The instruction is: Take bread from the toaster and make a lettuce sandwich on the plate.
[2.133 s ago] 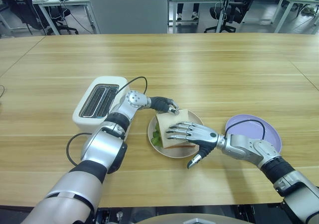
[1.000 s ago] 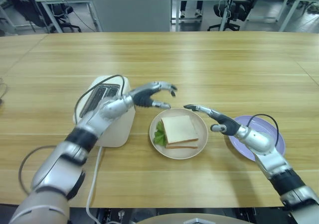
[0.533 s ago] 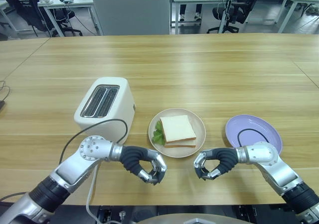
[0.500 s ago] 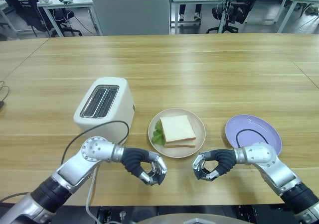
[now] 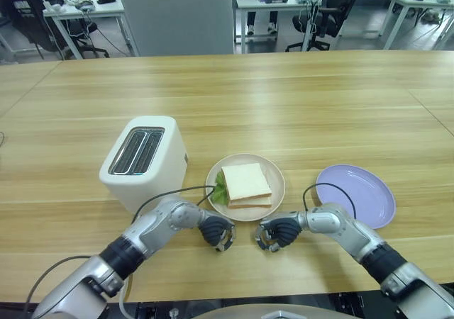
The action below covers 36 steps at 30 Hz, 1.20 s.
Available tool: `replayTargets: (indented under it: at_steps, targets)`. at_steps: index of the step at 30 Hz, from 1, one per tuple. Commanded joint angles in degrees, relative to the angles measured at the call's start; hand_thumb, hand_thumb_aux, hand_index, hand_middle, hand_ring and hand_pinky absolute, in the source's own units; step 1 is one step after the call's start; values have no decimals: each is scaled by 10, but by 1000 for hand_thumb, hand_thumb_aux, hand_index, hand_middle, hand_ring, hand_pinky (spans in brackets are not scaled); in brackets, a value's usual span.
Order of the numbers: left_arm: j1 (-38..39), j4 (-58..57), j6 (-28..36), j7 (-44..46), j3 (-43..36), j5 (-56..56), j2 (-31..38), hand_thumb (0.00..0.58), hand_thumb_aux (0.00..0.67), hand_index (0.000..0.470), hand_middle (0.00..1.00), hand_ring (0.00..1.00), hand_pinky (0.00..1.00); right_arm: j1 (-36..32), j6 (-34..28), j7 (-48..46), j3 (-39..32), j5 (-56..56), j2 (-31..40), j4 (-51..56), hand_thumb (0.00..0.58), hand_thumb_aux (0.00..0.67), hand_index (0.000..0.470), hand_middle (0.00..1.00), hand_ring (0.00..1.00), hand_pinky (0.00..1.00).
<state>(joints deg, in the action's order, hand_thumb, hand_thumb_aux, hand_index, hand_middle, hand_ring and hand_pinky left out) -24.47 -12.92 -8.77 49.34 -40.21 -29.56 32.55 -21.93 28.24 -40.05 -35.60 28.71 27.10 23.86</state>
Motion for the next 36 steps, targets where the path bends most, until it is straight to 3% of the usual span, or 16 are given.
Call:
replayTargets:
  at_steps: [1,4,7,11,15,18,19,20,21,22,23,24,25,30,33,36]
  targets:
    - [-57,-195,39,-138,-54,-138,-55,580,670,460,1000,1000,1000,-57,-21,151,-37,126,-30,127,580,670,460,1000,1000,1000]
    - [-169,-352,106,-373,-66,-227,-127,580,670,460,1000,1000,1000,-165,-110,416,-80,255,-74,249,580,670,460,1000,1000,1000]
    - [-237,-459,112,-519,-70,-254,-170,580,670,460,1000,1000,1000,-235,-153,549,-103,295,-113,356,580,670,460,1000,1000,1000]
    - [-250,-472,100,-562,-58,-249,-172,580,670,460,1000,1000,1000,-271,-146,591,-98,286,-134,404,580,670,460,1000,1000,1000]
    - [-209,-354,101,-530,-43,-245,-122,580,654,449,1000,1000,1000,-258,-111,599,-77,263,-109,365,580,670,460,1000,1000,1000]
    - [-139,-179,112,-493,-12,-241,-68,562,552,379,1000,1000,1000,-222,-85,596,-53,243,-62,271,580,670,460,1000,1000,1000]
    - [-114,-116,112,-481,6,-233,-51,562,552,379,1000,1000,1000,-205,-78,594,-41,234,-44,231,580,670,460,1000,1000,1000]
    - [-89,-61,113,-472,25,-222,-40,506,431,296,1000,1000,1000,-189,-70,591,-28,224,-30,195,580,670,460,1000,1000,1000]
    - [-66,-9,109,-468,42,-215,-28,258,171,117,965,965,965,-170,-59,594,-11,209,-15,159,579,638,438,937,937,937]
    - [-39,42,103,-473,71,-192,-26,0,0,0,412,412,412,-148,-42,596,11,184,-4,124,539,491,337,773,773,773]
    - [-12,86,101,-473,98,-165,-27,0,0,0,0,0,0,-126,-23,595,36,151,3,92,212,137,94,306,306,306]
    - [12,125,93,-478,123,-143,-29,0,0,0,0,0,0,-103,-4,589,62,113,7,59,212,137,94,306,306,306]
    - [36,164,79,-492,154,-113,-36,0,0,0,0,0,0,-79,21,579,90,64,9,24,0,0,0,0,0,0]
    - [139,311,-14,-546,274,55,-110,0,0,0,0,0,0,21,96,547,202,-126,3,-143,0,0,0,0,0,0]
    - [197,365,-51,-553,301,129,-161,0,0,0,0,0,0,87,85,503,235,-237,-12,-229,0,0,0,0,0,0]
    - [237,374,-41,-507,297,228,-192,0,0,0,0,0,0,145,47,465,248,-334,-40,-287,0,0,0,0,0,0]
